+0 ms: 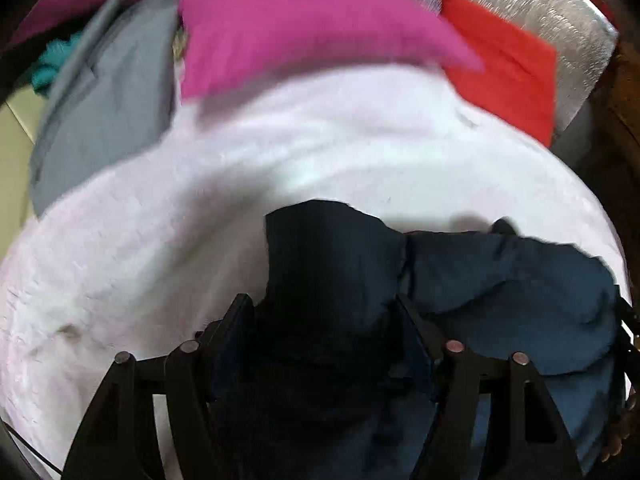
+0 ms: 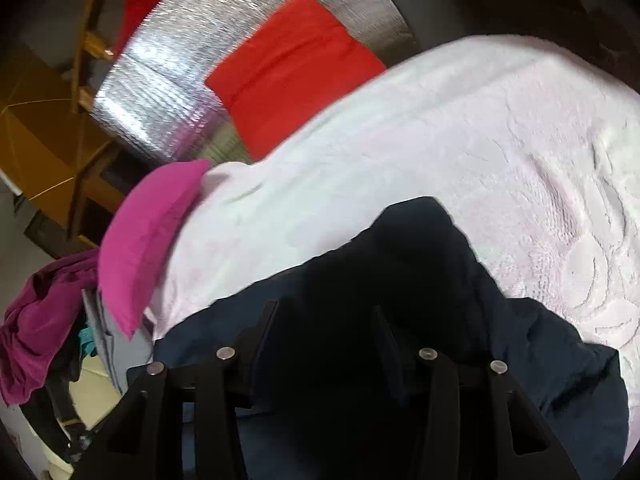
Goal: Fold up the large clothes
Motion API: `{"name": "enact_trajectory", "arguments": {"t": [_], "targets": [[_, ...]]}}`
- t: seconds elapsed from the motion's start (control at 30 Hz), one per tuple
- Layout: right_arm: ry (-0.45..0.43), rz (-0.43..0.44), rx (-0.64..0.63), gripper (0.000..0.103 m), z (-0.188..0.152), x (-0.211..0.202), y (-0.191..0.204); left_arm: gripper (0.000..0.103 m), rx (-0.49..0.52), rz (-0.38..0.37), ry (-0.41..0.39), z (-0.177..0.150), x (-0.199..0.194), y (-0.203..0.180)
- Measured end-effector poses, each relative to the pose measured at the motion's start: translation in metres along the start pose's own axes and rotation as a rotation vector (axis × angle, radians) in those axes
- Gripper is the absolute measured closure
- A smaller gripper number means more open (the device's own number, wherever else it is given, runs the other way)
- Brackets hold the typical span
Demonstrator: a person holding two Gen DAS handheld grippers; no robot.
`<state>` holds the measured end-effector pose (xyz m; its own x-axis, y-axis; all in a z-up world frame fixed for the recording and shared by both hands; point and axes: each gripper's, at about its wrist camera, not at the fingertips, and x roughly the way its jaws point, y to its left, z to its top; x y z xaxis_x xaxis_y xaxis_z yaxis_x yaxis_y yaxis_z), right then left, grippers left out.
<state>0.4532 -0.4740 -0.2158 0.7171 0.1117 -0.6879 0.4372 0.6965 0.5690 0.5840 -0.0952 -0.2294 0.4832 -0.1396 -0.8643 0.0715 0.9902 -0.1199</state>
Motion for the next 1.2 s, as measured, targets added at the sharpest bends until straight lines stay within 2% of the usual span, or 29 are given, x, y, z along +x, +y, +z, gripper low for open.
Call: {"name": "enact_trajectory", "arguments": {"t": [0.07, 0.17, 0.3, 0.4, 0.43, 0.5, 0.57, 0.67, 0.8, 0.87, 0.93, 1.03, 1.2], "targets": [[0.007, -0.028, -0.003, 0.065, -0.001, 0.005, -0.002, 0.023, -0.027, -0.031, 0.016, 0.000, 0.008, 0.003], [0.019, -0.041, 0.007, 0.070, -0.001, 0.008, -0.007, 0.022, -0.034, -0.038, 0.013, -0.001, 0.007, 0.004], [-0.040, -0.028, 0.002, 0.067, -0.006, -0.014, -0.004, 0.023, -0.021, -0.012, -0.032, -0.005, -0.015, 0.001], [-0.110, 0.020, -0.046, 0.065, -0.010, -0.040, 0.008, 0.023, 0.006, -0.036, -0.117, -0.010, -0.049, -0.007], [-0.134, 0.065, -0.077, 0.065, -0.014, -0.050, 0.017, 0.023, 0.013, -0.042, -0.134, -0.013, -0.056, -0.010], [-0.139, 0.120, -0.118, 0.065, -0.021, -0.056, 0.031, 0.023, 0.027, -0.046, -0.155, -0.023, -0.072, -0.021], [-0.097, 0.166, -0.167, 0.065, -0.033, -0.050, 0.051, 0.023, 0.040, -0.050, -0.150, -0.032, -0.078, -0.029], [-0.021, 0.196, -0.225, 0.065, -0.050, -0.031, 0.081, 0.023, 0.085, -0.007, -0.147, -0.044, -0.084, -0.037], [0.019, 0.207, -0.237, 0.065, -0.062, -0.011, 0.104, 0.023, 0.142, 0.056, -0.178, -0.054, -0.088, -0.037], [0.071, 0.156, -0.215, 0.055, -0.066, 0.011, 0.106, 0.023, 0.151, 0.077, -0.201, -0.060, -0.093, -0.033], [0.157, 0.090, -0.158, 0.054, -0.069, 0.041, 0.097, 0.023, 0.157, 0.085, -0.231, -0.062, -0.098, -0.027], [0.162, 0.096, -0.117, 0.054, -0.069, 0.042, 0.092, 0.023, 0.163, 0.090, -0.278, -0.064, -0.109, -0.023], [0.128, 0.116, -0.128, 0.052, -0.073, 0.018, 0.096, 0.023, 0.179, 0.081, -0.377, -0.072, -0.138, -0.019]]}}
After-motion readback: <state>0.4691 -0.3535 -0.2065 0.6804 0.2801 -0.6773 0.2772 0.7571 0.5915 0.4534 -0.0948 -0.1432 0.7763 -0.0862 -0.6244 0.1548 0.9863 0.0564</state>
